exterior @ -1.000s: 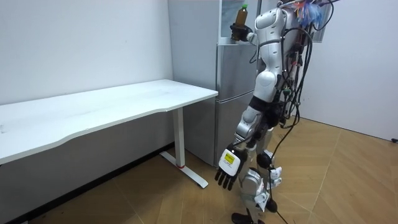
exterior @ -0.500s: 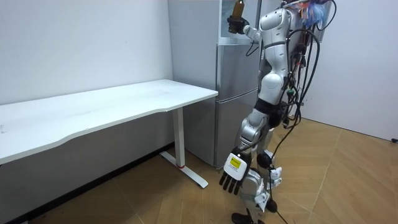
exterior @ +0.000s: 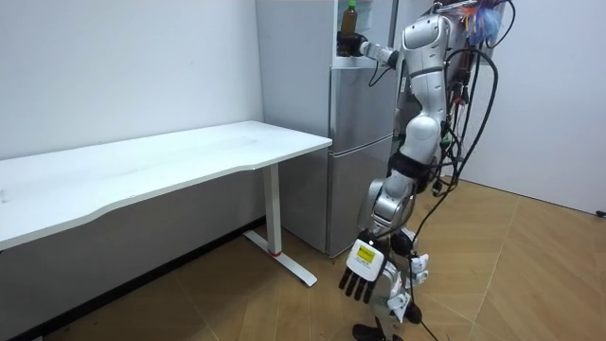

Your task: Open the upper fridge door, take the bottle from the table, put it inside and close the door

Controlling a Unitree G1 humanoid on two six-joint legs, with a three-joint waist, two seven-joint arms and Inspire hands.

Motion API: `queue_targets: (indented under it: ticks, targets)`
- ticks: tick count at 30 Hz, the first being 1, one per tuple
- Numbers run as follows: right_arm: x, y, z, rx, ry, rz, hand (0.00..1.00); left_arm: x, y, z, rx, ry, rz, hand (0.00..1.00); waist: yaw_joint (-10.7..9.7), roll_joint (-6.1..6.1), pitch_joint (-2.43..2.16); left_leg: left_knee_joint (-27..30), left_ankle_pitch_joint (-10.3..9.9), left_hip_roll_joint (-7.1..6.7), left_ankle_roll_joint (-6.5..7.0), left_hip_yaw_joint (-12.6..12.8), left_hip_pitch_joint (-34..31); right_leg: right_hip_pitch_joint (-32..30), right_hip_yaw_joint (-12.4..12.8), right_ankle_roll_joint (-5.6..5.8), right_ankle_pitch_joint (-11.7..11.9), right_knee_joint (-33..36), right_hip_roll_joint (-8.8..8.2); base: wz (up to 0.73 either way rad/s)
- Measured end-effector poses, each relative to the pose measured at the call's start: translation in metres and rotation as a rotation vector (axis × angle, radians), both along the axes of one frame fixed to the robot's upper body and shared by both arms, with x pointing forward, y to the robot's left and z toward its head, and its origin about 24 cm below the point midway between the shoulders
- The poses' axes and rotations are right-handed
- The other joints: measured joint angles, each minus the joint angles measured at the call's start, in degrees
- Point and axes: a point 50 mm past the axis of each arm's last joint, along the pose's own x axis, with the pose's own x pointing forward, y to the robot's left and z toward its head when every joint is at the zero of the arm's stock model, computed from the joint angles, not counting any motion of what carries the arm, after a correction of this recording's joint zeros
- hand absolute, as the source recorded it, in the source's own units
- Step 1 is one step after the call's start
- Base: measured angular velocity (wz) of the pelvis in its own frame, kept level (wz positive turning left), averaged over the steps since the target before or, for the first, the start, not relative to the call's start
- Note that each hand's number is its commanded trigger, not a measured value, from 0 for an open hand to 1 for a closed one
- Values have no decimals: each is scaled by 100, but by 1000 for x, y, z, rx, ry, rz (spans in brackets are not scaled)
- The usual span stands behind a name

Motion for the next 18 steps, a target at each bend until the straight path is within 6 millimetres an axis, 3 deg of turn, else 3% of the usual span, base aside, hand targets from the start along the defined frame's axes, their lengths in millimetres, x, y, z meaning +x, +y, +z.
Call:
queue_targets:
  ticks: [2,11,17,18]
  targets:
    - [0,0,0,-4,-2,17,100,-5,0,0,0,11,6,0,66,23,0,10,1,-2,-2,-65,-5,16,-159,0,0,0,-9,9]
    - [-1,-14,-6,-39,58,-23,100,-31,2,3,9,42,112,0,397,69,-10,6,7,-20,-10,-172,61,184,-264,0,0,-92,-4,6]
    - [-2,-18,-8,-29,60,-80,100,-50,4,6,15,88,158,0,456,79,-4,56,11,-42,-17,-301,-3,234,-368,0,0,-170,2,10]
    - [-3,-18,-7,-28,58,-89,96,-51,4,6,17,90,162,0,469,86,-1,72,11,-42,-17,-313,-16,231,-374,-1,0,-170,3,14]
